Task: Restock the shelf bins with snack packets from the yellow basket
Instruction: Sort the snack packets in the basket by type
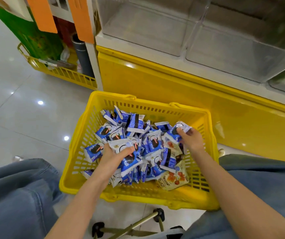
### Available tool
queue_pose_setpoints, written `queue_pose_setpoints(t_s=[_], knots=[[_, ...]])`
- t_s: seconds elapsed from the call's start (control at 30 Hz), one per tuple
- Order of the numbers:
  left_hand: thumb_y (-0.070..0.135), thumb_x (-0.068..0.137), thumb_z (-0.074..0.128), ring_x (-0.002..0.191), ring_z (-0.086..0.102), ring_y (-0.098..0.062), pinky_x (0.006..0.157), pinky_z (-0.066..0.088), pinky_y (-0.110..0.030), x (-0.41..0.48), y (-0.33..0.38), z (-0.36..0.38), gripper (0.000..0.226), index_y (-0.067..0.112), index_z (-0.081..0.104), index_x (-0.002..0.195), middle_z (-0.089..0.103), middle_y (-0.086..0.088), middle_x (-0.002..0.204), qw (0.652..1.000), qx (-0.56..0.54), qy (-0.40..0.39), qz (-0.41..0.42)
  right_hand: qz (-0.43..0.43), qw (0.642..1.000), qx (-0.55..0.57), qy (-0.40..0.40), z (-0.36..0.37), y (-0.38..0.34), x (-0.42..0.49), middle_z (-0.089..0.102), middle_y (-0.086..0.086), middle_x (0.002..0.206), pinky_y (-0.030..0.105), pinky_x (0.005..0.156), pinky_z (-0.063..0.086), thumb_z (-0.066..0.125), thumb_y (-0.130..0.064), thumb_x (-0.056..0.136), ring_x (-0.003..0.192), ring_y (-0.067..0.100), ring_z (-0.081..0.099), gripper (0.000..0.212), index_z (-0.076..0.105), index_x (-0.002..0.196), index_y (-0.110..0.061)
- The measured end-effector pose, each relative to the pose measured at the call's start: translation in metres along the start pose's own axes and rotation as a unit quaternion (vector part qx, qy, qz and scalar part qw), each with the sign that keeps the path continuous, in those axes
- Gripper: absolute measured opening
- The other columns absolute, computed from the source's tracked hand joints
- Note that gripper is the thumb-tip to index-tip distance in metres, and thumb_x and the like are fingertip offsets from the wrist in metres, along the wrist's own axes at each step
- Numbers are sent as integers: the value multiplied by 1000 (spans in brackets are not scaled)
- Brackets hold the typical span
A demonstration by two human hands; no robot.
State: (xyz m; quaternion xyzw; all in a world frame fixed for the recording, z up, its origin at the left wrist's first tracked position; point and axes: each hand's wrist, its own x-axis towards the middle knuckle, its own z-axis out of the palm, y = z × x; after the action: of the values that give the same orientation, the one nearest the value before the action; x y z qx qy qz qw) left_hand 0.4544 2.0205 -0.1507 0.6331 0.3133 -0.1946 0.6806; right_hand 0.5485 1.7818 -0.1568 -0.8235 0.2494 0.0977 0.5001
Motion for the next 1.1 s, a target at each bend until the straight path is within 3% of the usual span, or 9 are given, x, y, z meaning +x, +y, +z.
queue_pose_setpoints(t_s=[0.2,0.33,0.43,0.53,0.63,0.7,0.87,1.0,1.1], knots=[[47,68,74,110,45,-12,92,32,-32,8,0,21,73,30,34,126,49,9,128,998,45,-45,-18,117,990,5,-80,-3,21,23,48,25,134,43,97,41,56,-20,93,121,37,48,49,41,132,7],[47,74,71,117,46,-14,89,34,-32,14,5,38,78,21,31,136,48,20,117,998,53,-22,-12,-26,997,-74,14,3,10,5,46,17,138,35,97,39,54,-22,94,122,26,47,53,34,138,0],[44,79,68,113,51,-14,89,36,-29,17,8,55,79,14,25,138,53,8,123,998,58,8,10,-69,974,-57,-210,17,-5,-27,60,3,121,26,84,51,45,-41,95,100,10,60,43,49,128,-13],[49,81,62,128,40,-22,98,39,-34,18,14,69,92,16,7,146,30,-8,149,998,48,30,2,-62,925,-68,-369,33,-7,-57,58,-12,106,10,73,49,45,-47,93,89,-6,58,43,49,127,-20],[68,77,48,133,29,-17,97,32,-29,17,18,73,96,21,5,149,17,-1,155,999,-20,-23,-21,-75,949,-41,-305,34,1,-61,60,-5,106,11,71,47,55,-37,91,86,-1,58,44,48,127,-14],[87,61,42,143,14,-19,113,19,-46,18,17,71,111,29,7,149,6,3,157,994,-19,-93,-53,-40,955,16,-295,26,1,-55,63,-1,102,18,69,53,57,-33,90,78,3,61,35,54,118,-12],[62,78,54,143,12,-21,112,18,-50,25,8,69,93,33,-1,148,5,7,157,998,-15,-43,-53,4,962,144,-233,25,-7,-33,66,-6,85,17,59,51,60,-39,87,63,7,63,30,60,107,-17],[57,83,53,143,15,-20,112,18,-48,26,7,64,86,34,2,148,7,9,157,999,25,-27,-38,-34,999,19,-22,24,-4,8,61,1,103,14,54,47,61,-28,89,71,7,57,42,49,123,-8],[50,86,55,132,31,-14,105,27,-39,23,10,58,66,36,22,140,23,7,152,999,35,-24,-8,10,996,-90,-1,11,10,36,55,13,130,29,80,48,59,-21,91,106,27,59,54,36,137,-3]])
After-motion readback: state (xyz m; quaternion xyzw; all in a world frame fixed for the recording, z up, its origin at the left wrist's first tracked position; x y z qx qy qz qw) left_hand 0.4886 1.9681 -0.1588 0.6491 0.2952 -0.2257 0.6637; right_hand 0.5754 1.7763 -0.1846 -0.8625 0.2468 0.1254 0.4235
